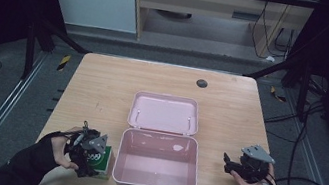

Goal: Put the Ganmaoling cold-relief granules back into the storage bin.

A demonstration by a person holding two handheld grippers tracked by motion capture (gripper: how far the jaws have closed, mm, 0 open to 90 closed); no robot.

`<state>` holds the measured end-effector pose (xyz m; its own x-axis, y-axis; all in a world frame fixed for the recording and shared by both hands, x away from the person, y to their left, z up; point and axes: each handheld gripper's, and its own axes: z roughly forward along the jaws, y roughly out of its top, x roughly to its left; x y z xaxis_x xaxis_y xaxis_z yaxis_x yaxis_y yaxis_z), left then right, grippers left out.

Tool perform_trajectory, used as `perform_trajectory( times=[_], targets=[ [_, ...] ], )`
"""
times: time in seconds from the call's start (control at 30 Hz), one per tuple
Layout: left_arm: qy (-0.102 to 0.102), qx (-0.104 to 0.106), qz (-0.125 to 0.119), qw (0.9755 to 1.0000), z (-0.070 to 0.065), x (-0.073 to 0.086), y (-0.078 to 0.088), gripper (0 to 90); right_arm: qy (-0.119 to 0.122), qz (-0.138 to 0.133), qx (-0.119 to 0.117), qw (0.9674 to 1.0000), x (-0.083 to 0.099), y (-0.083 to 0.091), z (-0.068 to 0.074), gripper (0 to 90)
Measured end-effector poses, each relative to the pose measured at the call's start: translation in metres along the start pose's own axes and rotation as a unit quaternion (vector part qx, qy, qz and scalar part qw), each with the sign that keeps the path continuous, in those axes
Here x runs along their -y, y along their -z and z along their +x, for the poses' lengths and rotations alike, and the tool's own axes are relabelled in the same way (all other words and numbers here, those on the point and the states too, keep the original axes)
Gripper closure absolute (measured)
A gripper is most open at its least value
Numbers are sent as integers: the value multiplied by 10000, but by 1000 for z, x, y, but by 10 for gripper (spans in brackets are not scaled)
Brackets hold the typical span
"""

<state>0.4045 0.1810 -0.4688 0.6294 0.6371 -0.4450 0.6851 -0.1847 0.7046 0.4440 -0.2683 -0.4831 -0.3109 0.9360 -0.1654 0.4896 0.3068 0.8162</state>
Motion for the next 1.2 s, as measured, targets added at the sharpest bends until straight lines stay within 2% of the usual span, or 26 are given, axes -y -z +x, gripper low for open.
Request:
perform_trajectory(
  times=[0.17,0.27,0.33,0.6,0.77,1.03,1.2],
  targets=[
    [-40,-36,-21,10000,-1,0,2,133,13,8,-3,10000,0,0,0,38],
    [32,-38,11,10000,-3,-1,3,136,14,1,-11,10000,0,0,0,38],
    [8,-16,21,10000,-4,-3,6,137,4,1,-13,10000,0,0,0,38],
    [-160,-13,26,9999,-7,-19,22,138,4,21,-40,10000,0,0,0,41],
    [-185,-33,-76,9998,-14,-29,33,139,-9,17,-59,10000,0,0,0,42],
    [-232,-32,-106,9997,-22,-42,46,140,-20,-2,-62,10000,0,1,0,43],
    [-329,-31,-93,9994,-25,-51,54,141,-24,4,-69,10000,0,1,0,43]
  ],
)
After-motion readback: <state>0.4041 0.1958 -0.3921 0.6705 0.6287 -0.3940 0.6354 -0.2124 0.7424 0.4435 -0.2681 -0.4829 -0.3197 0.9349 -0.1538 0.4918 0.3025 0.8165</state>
